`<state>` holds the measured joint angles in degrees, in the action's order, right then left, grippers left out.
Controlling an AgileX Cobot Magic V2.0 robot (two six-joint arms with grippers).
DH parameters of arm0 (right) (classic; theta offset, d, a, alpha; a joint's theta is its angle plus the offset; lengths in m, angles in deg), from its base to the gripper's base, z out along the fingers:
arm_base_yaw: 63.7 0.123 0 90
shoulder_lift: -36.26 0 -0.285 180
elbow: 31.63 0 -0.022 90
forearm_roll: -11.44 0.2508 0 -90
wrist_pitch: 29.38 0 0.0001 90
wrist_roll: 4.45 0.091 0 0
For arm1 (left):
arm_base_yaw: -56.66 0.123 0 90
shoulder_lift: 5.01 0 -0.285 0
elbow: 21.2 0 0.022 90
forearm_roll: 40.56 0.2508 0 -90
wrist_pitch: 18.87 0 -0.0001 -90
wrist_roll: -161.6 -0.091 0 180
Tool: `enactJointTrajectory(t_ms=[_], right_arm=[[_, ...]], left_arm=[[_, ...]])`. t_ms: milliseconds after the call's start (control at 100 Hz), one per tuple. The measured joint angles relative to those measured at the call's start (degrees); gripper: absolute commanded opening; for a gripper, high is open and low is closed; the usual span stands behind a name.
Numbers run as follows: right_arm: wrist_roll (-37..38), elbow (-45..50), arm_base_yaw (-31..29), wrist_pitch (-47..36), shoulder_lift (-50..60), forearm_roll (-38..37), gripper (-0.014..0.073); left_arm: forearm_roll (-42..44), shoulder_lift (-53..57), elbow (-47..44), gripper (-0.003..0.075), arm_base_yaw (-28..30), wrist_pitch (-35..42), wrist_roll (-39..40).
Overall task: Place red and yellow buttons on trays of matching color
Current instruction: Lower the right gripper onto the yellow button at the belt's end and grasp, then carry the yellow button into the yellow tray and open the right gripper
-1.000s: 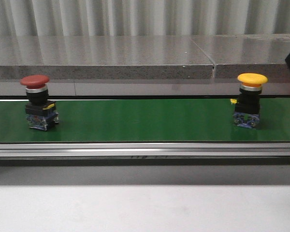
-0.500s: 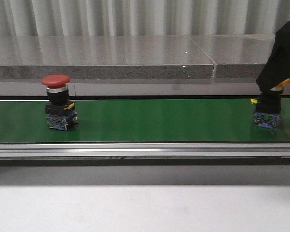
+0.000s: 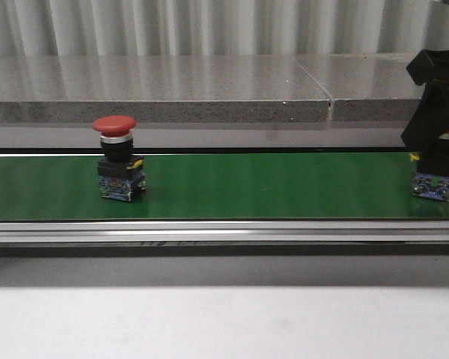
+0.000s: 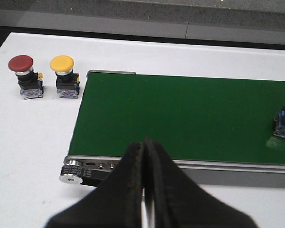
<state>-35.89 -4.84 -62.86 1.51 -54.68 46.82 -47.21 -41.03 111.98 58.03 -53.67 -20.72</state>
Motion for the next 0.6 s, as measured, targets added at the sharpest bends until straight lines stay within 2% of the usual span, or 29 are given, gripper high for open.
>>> enactJointTrajectory(t_ms=[310,450,600], right_arm=[[0.1,0.0,-1.72,1.55,3.75,0.0,0.0032],[0.32,0.0,-6.22,5.14,7.2,0.0,0.0032],[3.51,0.0,-13.95,10.26,11.84,-1.76,0.0032]], left_arm=[[0.0,0.0,0.0,-0.002,0.0,-0.1,0.0],[0.0,0.0,0.0,-0.002,0.0,-0.1,0.0],[0.0,0.0,0.0,-0.002,0.0,-0.1,0.0]])
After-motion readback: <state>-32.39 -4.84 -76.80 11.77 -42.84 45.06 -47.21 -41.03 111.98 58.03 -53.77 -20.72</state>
